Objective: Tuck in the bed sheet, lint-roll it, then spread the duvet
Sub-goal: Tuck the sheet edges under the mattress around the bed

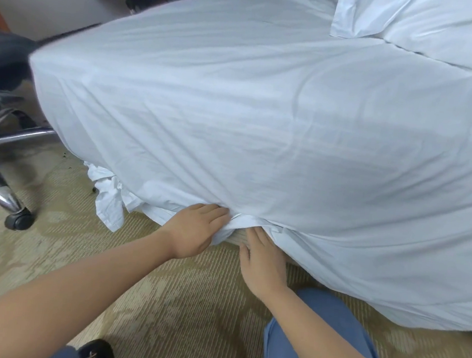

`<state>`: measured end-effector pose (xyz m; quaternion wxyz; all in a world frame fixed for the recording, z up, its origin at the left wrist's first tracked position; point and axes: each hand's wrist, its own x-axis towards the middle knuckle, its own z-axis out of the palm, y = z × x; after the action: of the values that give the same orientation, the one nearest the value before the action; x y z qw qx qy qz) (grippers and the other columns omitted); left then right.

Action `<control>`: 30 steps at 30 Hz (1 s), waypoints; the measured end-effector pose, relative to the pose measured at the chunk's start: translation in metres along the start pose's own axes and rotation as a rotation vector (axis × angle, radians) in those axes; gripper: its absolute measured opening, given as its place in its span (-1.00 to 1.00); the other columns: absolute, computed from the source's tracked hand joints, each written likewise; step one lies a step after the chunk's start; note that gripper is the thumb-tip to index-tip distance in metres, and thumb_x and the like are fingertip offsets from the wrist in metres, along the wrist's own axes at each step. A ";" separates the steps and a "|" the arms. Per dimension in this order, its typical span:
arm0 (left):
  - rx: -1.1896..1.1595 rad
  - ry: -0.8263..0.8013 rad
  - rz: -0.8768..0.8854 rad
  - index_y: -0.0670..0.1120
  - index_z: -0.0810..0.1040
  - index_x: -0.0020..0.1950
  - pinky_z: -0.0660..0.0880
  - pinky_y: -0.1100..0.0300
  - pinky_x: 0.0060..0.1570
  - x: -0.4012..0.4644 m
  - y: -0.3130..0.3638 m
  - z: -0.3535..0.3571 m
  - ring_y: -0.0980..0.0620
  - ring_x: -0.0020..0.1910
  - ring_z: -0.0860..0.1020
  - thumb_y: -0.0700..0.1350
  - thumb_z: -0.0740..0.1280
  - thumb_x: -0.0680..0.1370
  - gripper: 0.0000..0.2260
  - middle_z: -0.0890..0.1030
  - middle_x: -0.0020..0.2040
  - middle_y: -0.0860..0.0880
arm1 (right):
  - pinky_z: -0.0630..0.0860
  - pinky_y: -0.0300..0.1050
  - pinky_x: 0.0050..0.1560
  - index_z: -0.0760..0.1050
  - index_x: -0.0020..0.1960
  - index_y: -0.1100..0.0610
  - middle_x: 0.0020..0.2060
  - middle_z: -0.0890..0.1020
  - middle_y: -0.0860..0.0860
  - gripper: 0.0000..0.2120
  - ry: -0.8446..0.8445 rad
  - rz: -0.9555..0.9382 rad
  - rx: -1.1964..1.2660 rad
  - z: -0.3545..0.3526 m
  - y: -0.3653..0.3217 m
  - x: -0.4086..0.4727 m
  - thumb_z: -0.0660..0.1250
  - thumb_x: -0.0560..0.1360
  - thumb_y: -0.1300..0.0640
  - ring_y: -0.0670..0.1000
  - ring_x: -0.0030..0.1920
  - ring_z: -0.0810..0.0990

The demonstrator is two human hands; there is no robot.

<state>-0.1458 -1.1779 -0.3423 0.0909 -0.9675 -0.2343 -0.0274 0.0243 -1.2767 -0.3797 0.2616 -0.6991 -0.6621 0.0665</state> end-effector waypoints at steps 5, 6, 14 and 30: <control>0.074 -0.116 0.007 -0.21 0.51 0.32 0.47 -0.02 0.20 -0.001 -0.004 0.013 -0.11 0.23 0.55 -0.01 0.08 0.39 -0.43 0.55 0.28 -0.15 | 0.51 -0.17 -0.23 0.53 0.12 0.13 -0.07 0.61 -0.03 -0.75 -0.064 -0.024 -0.176 -0.002 0.003 0.003 0.29 0.46 0.12 -0.01 -0.10 0.63; 0.077 -0.115 0.007 -0.21 0.49 0.34 0.44 -0.03 0.24 0.000 -0.005 0.016 -0.11 0.25 0.54 -0.01 0.08 0.40 -0.43 0.54 0.30 -0.15 | 0.48 -0.16 -0.18 0.49 0.17 0.13 -0.01 0.58 -0.02 -0.75 -0.101 -0.021 -0.206 -0.005 -0.001 0.008 0.26 0.50 0.13 0.00 -0.04 0.61; 0.075 0.022 -0.015 -0.24 0.30 0.42 0.28 0.00 0.39 -0.001 -0.004 0.032 -0.15 0.30 0.49 -0.09 0.11 0.44 -0.45 0.48 0.34 -0.20 | 0.32 -0.13 -0.12 0.40 0.16 0.11 0.11 0.56 0.03 -0.77 -0.338 0.192 -0.272 -0.014 -0.016 0.058 0.21 0.51 0.12 0.05 0.14 0.52; 0.302 -0.039 0.004 -0.22 0.45 0.37 0.18 -0.03 0.35 -0.004 -0.004 0.035 -0.12 0.33 0.47 -0.11 0.44 0.23 -0.30 0.46 0.38 -0.15 | 0.06 -0.01 0.45 0.47 0.32 0.26 0.33 0.49 0.13 -0.44 -0.202 -0.241 -0.413 -0.002 0.003 -0.003 0.02 0.37 0.23 0.10 0.34 0.46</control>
<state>-0.1508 -1.1697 -0.3764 0.2310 -0.9436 -0.2357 0.0271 0.0277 -1.2802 -0.3798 0.0520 -0.6436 -0.7629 -0.0323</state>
